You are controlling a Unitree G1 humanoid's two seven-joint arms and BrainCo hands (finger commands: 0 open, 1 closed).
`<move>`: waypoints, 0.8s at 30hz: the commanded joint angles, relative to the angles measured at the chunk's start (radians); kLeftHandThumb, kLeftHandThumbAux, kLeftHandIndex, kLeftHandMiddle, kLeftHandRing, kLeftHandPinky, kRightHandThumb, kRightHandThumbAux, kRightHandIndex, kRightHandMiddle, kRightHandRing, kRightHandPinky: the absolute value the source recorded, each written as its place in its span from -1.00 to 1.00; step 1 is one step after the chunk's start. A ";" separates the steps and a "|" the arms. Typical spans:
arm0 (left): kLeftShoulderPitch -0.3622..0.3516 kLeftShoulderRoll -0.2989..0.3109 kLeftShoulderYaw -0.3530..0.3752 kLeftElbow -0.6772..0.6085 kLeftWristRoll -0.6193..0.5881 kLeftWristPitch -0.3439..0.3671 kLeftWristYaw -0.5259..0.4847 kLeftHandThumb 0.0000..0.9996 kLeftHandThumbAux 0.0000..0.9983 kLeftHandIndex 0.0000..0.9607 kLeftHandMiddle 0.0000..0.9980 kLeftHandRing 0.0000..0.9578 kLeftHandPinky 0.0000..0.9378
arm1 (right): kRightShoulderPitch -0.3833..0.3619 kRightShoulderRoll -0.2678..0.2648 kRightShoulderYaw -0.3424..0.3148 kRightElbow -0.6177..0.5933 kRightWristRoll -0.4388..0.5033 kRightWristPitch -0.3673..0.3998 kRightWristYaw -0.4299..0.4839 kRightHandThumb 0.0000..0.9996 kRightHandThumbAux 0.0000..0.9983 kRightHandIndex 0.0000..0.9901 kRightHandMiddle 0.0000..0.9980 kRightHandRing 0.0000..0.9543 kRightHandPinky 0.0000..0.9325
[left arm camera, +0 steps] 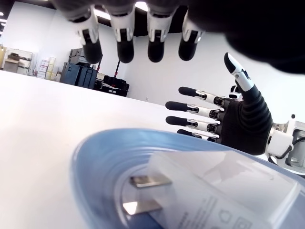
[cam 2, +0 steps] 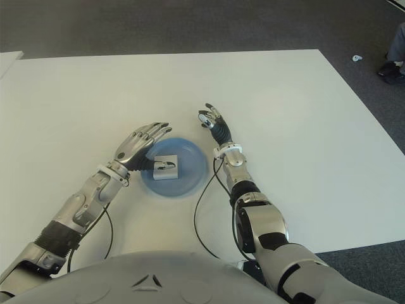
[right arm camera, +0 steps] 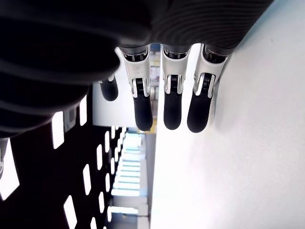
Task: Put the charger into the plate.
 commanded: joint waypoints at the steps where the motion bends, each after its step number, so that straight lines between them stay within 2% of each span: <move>1: 0.005 0.012 0.004 0.004 0.021 -0.003 0.030 -0.45 -0.53 -1.00 -1.00 -1.00 -1.00 | 0.063 0.011 0.007 0.048 -0.010 0.090 0.001 -1.00 -0.22 -0.95 -0.52 -0.55 -0.77; 11: 0.006 0.016 0.009 0.002 0.017 -0.023 0.074 -0.41 -0.43 -1.00 -1.00 -1.00 -1.00 | 0.062 0.012 0.010 0.049 -0.012 0.090 0.001 -1.00 -0.21 -0.95 -0.52 -0.56 -0.76; 14: 0.002 0.011 0.016 0.022 -0.017 -0.071 0.108 -0.40 -0.39 -1.00 -1.00 -1.00 -1.00 | 0.061 0.011 0.012 0.049 -0.014 0.089 0.001 -1.00 -0.20 -0.95 -0.52 -0.56 -0.76; 16: -0.004 0.005 0.031 0.047 -0.106 -0.148 0.107 -0.37 -0.28 -1.00 -1.00 -1.00 -1.00 | 0.061 0.011 0.014 0.049 -0.016 0.087 0.000 -1.00 -0.19 -0.95 -0.51 -0.55 -0.76; 18: -0.022 0.001 0.049 0.081 -0.229 -0.230 0.066 -0.35 -0.18 -1.00 -1.00 -1.00 -0.99 | 0.061 0.011 0.014 0.050 -0.016 0.084 0.002 -1.00 -0.18 -0.95 -0.51 -0.55 -0.76; 20: -0.053 0.000 0.075 0.105 -0.360 -0.272 -0.006 -0.36 -0.09 -1.00 -1.00 -1.00 -0.94 | 0.061 0.011 0.014 0.050 -0.016 0.084 0.002 -1.00 -0.18 -0.94 -0.51 -0.55 -0.75; 22: -0.076 -0.004 0.120 0.099 -0.576 -0.251 -0.145 -0.45 0.00 -1.00 -0.98 -0.98 -0.90 | 0.061 0.010 0.014 0.051 -0.016 0.084 0.002 -1.00 -0.18 -0.94 -0.51 -0.55 -0.75; 24: -0.091 -0.014 0.146 0.107 -0.708 -0.235 -0.227 -0.53 0.06 -0.99 -0.95 -0.96 -0.90 | 0.060 0.010 0.013 0.052 -0.015 0.084 0.002 -1.00 -0.18 -0.94 -0.51 -0.55 -0.74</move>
